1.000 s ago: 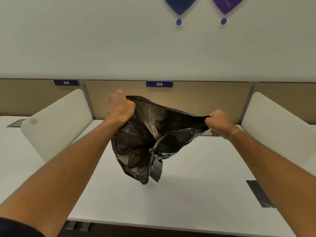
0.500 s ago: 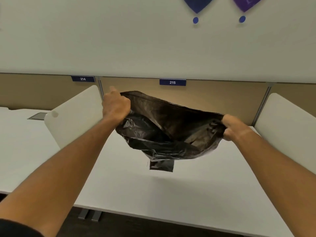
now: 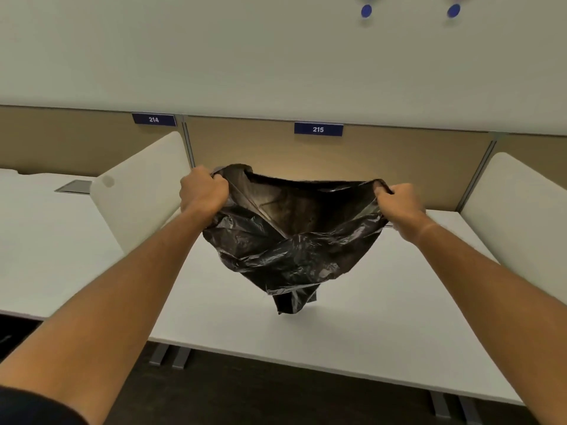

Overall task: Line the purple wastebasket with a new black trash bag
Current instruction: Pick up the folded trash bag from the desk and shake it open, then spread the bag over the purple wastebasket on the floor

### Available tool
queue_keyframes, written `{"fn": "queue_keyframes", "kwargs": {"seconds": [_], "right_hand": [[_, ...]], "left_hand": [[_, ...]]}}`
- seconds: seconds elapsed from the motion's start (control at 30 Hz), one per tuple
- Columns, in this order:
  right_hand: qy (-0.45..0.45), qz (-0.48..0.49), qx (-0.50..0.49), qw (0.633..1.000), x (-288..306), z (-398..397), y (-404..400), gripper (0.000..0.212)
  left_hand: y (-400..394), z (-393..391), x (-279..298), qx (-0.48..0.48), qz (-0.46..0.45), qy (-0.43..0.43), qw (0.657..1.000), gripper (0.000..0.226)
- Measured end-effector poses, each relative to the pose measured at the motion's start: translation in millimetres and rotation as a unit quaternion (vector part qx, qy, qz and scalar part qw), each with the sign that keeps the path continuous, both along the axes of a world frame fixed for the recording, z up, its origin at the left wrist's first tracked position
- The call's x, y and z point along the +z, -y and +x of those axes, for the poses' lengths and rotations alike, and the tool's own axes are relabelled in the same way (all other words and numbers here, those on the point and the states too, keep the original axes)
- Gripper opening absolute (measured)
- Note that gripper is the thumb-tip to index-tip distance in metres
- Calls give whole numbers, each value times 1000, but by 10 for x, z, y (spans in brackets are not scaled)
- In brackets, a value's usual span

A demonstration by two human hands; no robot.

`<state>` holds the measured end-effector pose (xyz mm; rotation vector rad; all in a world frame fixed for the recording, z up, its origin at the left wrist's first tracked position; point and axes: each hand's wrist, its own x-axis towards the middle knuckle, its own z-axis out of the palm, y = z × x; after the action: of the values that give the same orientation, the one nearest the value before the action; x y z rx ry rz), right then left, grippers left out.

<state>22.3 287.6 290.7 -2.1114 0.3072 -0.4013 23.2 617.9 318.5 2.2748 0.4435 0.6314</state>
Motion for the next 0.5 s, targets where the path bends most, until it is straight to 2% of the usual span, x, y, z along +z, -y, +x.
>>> {"fn": "queue_keyframes", "kwargs": {"seconds": [0.3, 0.5], "right_hand": [[-60, 42, 116, 990, -390, -353, -512, 38], [-88, 71, 211, 971, -616, -758, -978, 31]], "left_hand": [[-408, -840, -315, 73, 10, -29, 997, 28], [-740, -1599, -640, 132, -3, -71, 989, 31]]}}
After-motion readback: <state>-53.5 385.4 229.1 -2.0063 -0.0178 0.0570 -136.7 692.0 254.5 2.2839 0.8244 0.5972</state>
